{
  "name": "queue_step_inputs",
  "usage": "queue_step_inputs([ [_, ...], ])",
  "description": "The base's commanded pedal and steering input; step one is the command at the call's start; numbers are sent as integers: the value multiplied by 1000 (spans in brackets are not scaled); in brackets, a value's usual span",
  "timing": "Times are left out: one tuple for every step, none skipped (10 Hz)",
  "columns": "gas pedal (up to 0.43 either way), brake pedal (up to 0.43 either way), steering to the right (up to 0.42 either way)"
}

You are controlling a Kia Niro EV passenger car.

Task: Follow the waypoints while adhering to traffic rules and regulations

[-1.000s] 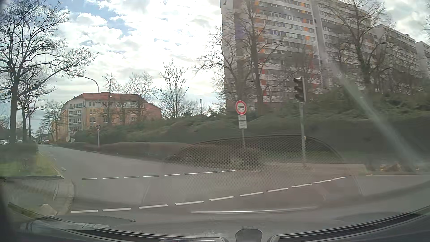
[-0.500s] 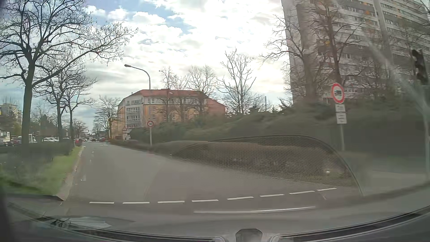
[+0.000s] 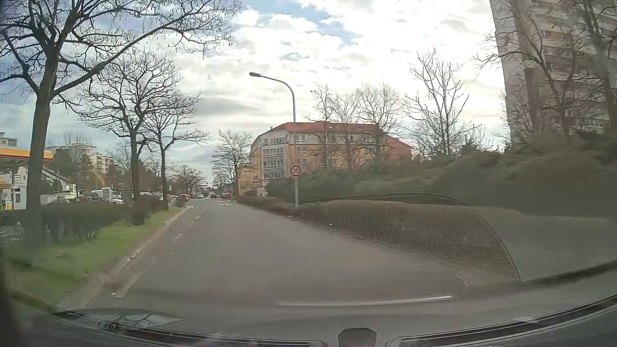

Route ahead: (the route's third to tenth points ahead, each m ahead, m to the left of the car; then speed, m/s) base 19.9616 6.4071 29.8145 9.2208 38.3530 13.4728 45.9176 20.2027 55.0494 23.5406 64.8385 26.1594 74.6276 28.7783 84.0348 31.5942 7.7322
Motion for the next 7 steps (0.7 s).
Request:
queue_step_inputs([
  [157,0,-221],
  [157,0,-206],
  [157,0,-183],
  [157,0,-154],
  [157,0,-134],
  [157,0,-112],
  [157,0,-90],
])
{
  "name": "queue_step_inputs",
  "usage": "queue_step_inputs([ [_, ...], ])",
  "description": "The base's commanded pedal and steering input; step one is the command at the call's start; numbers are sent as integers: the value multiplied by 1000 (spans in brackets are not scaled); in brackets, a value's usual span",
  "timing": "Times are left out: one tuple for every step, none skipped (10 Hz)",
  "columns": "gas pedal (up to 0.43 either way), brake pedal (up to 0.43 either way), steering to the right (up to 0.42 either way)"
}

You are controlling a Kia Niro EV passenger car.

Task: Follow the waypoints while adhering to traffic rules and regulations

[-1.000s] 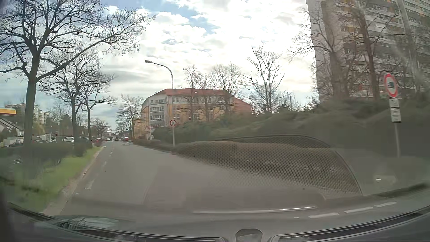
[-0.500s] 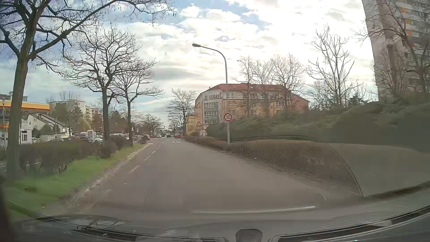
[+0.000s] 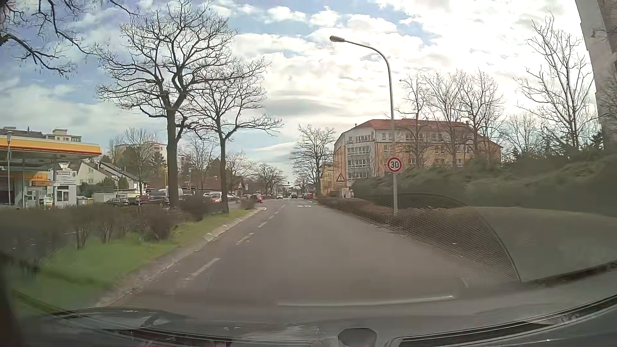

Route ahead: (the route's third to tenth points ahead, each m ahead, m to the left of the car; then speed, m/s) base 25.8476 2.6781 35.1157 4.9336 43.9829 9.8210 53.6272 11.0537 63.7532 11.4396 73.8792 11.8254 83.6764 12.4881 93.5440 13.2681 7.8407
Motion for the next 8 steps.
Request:
queue_step_inputs([
  [157,0,-76],
  [157,0,-63],
  [157,0,-56],
  [157,0,-48],
  [157,0,-42],
  [157,0,-32],
  [157,0,-24],
  [157,0,-20],
])
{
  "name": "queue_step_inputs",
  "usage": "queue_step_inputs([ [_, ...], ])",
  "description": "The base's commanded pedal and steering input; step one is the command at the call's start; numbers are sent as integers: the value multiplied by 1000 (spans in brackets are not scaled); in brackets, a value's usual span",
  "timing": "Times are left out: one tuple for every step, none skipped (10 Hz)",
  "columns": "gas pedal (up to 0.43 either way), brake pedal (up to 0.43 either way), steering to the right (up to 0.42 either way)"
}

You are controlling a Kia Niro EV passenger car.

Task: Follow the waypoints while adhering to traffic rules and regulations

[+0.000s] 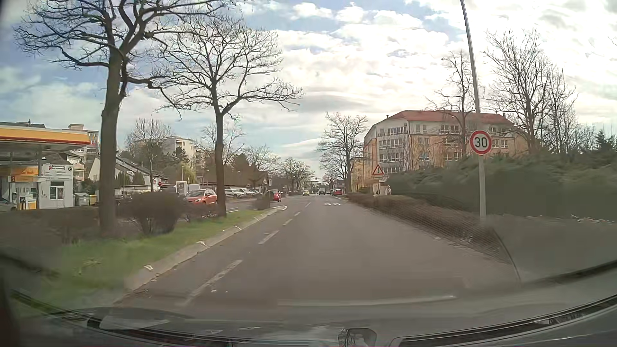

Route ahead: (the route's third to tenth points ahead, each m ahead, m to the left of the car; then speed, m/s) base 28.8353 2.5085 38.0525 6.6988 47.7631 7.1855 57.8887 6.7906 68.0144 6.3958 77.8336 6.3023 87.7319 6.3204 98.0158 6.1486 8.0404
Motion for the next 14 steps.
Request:
queue_step_inputs([
  [157,0,-12],
  [157,0,-8],
  [157,0,-6],
  [157,0,-6],
  [157,0,-5],
  [157,0,-5],
  [157,0,-5],
  [157,0,-5],
  [157,0,-5],
  [157,0,-5],
  [157,0,-5],
  [157,0,-5],
  [157,0,-4],
  [157,0,-5],
])
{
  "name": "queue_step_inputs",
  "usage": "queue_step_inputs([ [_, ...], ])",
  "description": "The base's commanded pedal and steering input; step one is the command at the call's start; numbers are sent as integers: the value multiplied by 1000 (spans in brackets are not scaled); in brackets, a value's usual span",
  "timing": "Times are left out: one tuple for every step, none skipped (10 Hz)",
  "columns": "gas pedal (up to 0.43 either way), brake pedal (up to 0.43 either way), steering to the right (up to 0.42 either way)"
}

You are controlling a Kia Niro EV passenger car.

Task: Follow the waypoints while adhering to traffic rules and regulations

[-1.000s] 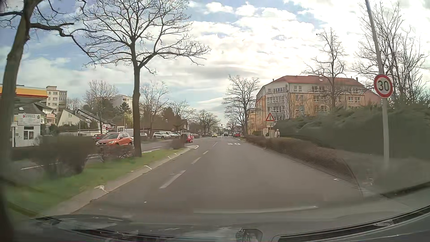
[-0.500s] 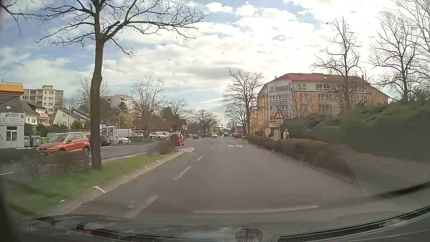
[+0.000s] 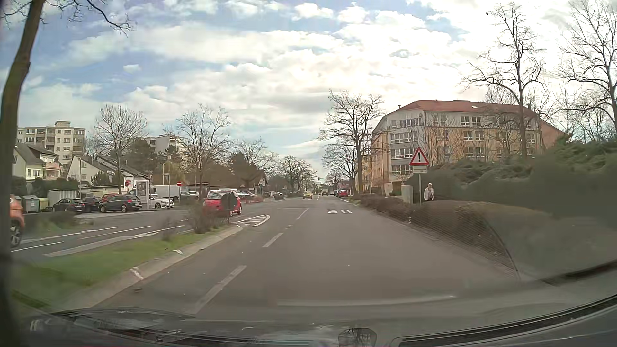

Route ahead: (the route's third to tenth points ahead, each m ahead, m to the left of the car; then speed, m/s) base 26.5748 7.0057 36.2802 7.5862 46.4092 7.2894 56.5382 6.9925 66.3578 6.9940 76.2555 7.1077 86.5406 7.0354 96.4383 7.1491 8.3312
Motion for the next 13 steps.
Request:
queue_step_inputs([
  [157,0,-4],
  [157,0,-5],
  [157,0,-4],
  [138,0,-3],
  [130,0,-2],
  [118,0,0],
  [118,0,1],
  [118,0,0],
  [118,0,0],
  [118,0,0],
  [118,0,-1],
  [118,0,-1],
  [118,0,-1],
])
